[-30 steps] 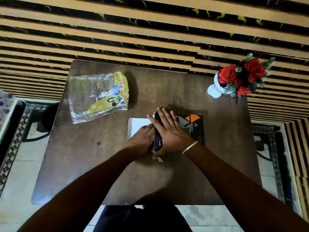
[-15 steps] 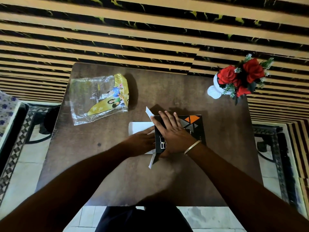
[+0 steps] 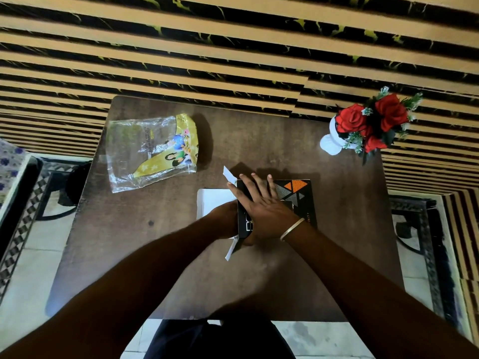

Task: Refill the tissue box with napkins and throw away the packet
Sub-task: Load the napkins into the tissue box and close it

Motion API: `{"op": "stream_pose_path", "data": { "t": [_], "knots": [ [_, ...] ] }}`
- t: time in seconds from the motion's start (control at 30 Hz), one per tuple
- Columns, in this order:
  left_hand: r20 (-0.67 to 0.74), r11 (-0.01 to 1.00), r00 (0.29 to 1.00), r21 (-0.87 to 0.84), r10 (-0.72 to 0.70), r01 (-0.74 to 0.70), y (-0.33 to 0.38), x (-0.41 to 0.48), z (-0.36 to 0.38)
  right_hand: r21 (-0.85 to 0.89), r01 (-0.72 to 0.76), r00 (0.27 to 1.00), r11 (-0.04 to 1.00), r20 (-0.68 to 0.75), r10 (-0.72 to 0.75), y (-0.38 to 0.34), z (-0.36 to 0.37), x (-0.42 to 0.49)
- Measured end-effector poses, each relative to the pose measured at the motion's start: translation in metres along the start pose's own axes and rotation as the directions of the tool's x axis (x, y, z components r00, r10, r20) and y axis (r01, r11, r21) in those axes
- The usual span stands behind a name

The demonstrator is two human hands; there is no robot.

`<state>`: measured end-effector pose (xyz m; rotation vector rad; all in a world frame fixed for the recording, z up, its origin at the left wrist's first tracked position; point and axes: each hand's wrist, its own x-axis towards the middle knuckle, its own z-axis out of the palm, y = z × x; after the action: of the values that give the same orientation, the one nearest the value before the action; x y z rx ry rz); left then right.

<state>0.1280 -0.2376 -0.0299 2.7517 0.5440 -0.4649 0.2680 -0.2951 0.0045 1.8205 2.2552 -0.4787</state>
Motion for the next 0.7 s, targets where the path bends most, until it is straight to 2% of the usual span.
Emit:
{"op": "stream_pose_path", "data": {
  "t": [0.03, 0.1, 0.13, 0.17, 0.27, 0.33, 0.43, 0.5, 0.6, 0.7],
  "knots": [
    [-0.063, 1.0, 0.998, 0.002, 0.02, -0.02, 0.0, -0.003, -0.001, 0.002, 0.007, 1.0, 1.0, -0.006, -0.007, 0.0, 0.0, 0.0],
    [-0.069, 0.995, 0.994, 0.062, 0.084, -0.079, -0.005, -0.011, 0.01, 0.024, 0.021, 1.0, 0.999, -0.002, -0.021, -0.001, -0.001, 0.001],
    [-0.092, 0.997, 0.994, 0.057, 0.056, -0.051, -0.009, -0.016, 0.015, 0.031, 0.033, 0.999, 0.999, -0.007, -0.033, -0.002, -0.001, 0.002],
    [-0.138, 1.0, 0.99, -0.005, 0.006, -0.007, -0.014, -0.024, 0.02, 0.03, 0.049, 0.999, 0.998, -0.017, -0.048, -0.003, -0.001, 0.004],
    [-0.149, 0.953, 0.955, -0.202, -0.256, 0.224, -0.027, -0.048, 0.033, 0.028, 0.088, 0.996, 0.996, -0.028, -0.087, -0.011, 0.002, 0.012],
    [-0.106, 0.898, 0.925, -0.3, -0.365, 0.32, -0.033, -0.059, 0.041, 0.034, 0.094, 0.994, 0.995, -0.053, -0.092, -0.018, 0.002, 0.016],
    [-0.145, 0.817, 0.875, -0.455, -0.462, 0.355, -0.036, -0.068, 0.05, 0.042, 0.103, 0.99, 0.994, -0.099, -0.099, -0.024, 0.003, 0.02],
    [-0.148, 0.726, 0.811, -0.555, -0.566, 0.406, -0.036, -0.07, 0.055, 0.04, 0.1, 0.987, 0.994, -0.13, -0.094, -0.024, 0.003, 0.022],
    [-0.144, 0.593, 0.715, -0.681, -0.684, 0.43, -0.034, -0.068, 0.054, 0.041, 0.094, 0.982, 0.995, -0.165, -0.086, -0.021, 0.007, 0.021],
    [-0.086, 0.477, 0.674, -0.771, -0.734, 0.421, -0.031, -0.064, 0.052, 0.03, 0.104, 0.976, 0.994, -0.195, -0.097, -0.021, 0.014, 0.022]
  ]
}}
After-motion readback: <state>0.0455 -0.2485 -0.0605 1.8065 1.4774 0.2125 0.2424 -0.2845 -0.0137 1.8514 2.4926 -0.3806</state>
